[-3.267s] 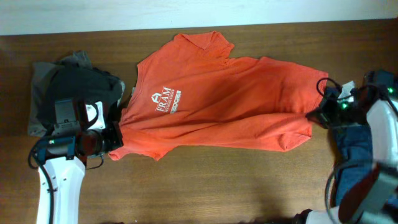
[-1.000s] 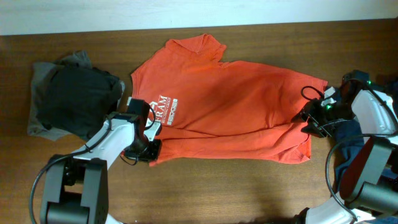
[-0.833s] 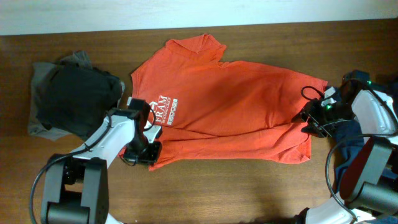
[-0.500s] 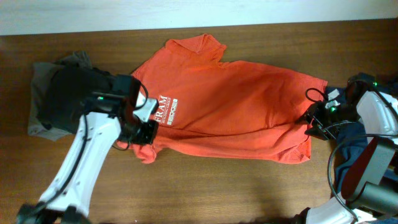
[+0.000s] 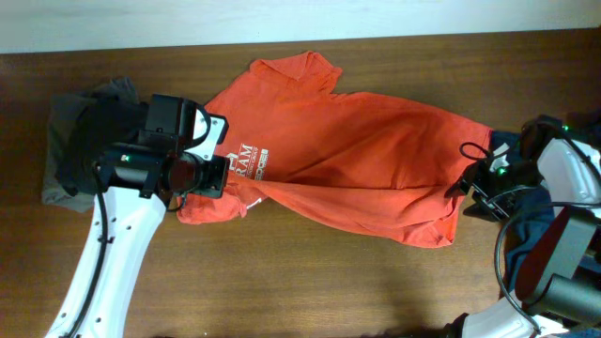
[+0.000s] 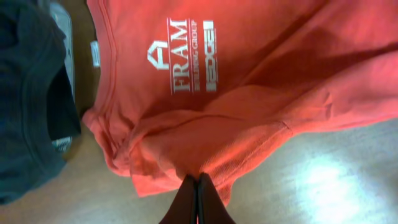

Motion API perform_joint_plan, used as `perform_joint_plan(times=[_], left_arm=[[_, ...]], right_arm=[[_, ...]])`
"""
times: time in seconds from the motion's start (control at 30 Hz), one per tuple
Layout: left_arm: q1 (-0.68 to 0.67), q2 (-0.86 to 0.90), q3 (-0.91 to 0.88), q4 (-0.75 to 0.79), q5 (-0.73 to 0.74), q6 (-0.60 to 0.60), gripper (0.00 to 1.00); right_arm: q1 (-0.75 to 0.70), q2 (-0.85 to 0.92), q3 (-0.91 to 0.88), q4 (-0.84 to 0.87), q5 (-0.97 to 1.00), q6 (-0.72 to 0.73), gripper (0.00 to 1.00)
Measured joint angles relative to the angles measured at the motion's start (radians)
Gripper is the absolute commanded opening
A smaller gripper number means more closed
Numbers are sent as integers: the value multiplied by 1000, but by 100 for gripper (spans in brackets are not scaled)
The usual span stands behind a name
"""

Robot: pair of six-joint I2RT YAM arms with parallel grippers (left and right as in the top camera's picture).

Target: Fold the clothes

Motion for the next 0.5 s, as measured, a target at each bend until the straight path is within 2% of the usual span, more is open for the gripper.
perform_joint_plan(times=[0.03,0.17,0.33,0.5], left_arm=[[0,0,0,6,-1,0,0],[0,0,0,9,0,0,0],[0,0,0,9,0,0,0],[0,0,0,9,-1,0,0]], right_arm=[[0,0,-20,26,0,0,49],[0,2,-92,137,-5,-2,44],[0,2,-154,264,-43,5,44],[0,2,-167,320,-45,5,45]])
